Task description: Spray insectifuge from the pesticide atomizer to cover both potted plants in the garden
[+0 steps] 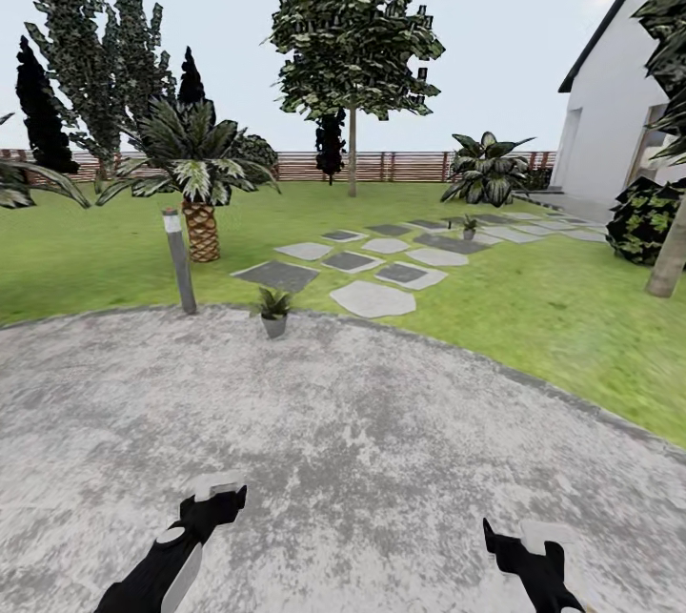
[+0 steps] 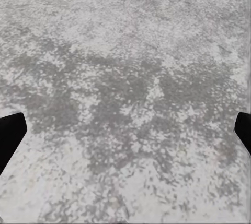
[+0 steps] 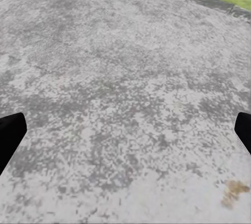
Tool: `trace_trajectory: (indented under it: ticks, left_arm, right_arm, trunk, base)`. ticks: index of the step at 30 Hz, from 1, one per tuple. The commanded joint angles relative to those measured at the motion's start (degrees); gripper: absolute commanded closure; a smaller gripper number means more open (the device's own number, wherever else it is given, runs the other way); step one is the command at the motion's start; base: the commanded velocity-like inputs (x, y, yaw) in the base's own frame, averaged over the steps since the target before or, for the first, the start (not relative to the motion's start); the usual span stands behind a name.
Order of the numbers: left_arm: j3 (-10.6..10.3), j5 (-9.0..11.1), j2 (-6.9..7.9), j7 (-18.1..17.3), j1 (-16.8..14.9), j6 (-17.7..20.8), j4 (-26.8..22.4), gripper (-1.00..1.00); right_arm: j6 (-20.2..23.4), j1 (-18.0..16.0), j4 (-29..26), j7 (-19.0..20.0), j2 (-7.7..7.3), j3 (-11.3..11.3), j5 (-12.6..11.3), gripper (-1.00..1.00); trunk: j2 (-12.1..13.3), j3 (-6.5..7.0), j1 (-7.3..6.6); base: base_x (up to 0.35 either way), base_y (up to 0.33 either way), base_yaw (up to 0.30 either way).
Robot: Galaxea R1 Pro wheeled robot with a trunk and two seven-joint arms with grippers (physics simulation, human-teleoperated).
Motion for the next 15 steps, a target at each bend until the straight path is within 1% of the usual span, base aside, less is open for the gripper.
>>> trace_trajectory:
  ticks: [1, 15]
  left_arm:
    - [-0.1, 0.6, 0.01, 0.1, 0.0, 0.0, 0.0, -1.0]
    - [-0.1, 0.6, 0.06, 0.1, 0.0, 0.0, 0.0, -1.0]
  right_arm:
    - [-0.2, 0.0, 0.1, 0.0, 0.0, 0.0, 0.0, -1.0]
    - [-0.2, 0.0, 0.2, 0.0, 0.0, 0.0, 0.2, -1.0]
  trunk:
    - [0.0, -0.06, 0.02]
    - [0.0, -0.06, 0.02]
  base:
    - [0.332, -0.163, 0.0]
    - [0.332, -0.162, 0.0]
